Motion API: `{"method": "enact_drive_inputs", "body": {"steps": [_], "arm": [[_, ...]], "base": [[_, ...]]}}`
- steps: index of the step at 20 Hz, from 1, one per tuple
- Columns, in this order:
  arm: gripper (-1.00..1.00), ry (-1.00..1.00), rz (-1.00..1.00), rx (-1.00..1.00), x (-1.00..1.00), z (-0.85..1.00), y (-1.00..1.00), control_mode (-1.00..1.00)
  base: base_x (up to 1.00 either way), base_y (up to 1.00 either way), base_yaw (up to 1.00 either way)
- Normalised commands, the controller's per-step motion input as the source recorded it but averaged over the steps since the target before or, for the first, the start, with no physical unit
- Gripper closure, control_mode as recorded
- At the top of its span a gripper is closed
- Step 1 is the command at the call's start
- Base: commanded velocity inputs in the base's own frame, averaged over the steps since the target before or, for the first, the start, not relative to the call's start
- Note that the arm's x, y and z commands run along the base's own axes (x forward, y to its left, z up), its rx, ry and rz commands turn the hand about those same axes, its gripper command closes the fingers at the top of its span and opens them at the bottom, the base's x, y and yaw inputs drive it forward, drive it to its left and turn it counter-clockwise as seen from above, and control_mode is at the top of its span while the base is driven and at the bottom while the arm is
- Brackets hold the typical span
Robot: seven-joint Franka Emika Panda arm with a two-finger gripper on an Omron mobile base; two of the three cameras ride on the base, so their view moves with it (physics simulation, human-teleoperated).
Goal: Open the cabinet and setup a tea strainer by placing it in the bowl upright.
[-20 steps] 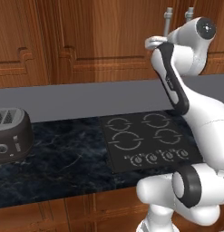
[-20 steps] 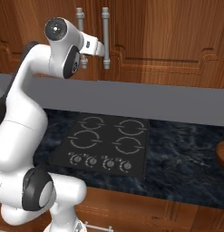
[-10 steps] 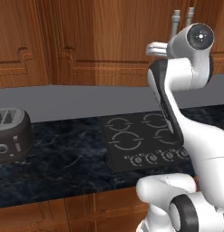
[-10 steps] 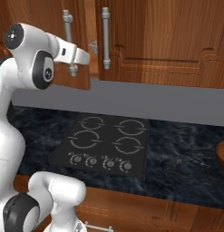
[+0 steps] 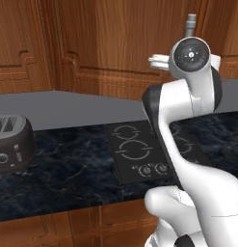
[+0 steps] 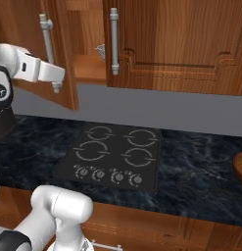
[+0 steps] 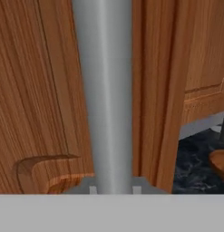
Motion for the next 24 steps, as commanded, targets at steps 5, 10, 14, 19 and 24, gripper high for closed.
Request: {"method": "enact_drive_inputs", "body": {"steps": [5,10,14,19,24], "arm": [[1.0,0.02,-0.07,-0.06,-1.0,0.05,0.45,-1.0],[1.0,0.13,-0.1,-0.09,-0.87,-0.02,0.43,-1.0],[1.0,0.12,-0.11,-0.04,-0.7,0.0,0.41,-1.0],[1.0,0.09,-0.06,-0.03,-0.49,0.0,0.2,-1.0],[-1.0,0.06,0.0,0.0,-0.07,0.0,0.03,-1.0]], "base": [[0.0,0.0,0.0],[0.0,0.0,0.0],[0.0,0.0,0.0],[0.0,0.0,0.0],[0.0,0.0,0.0]]}}
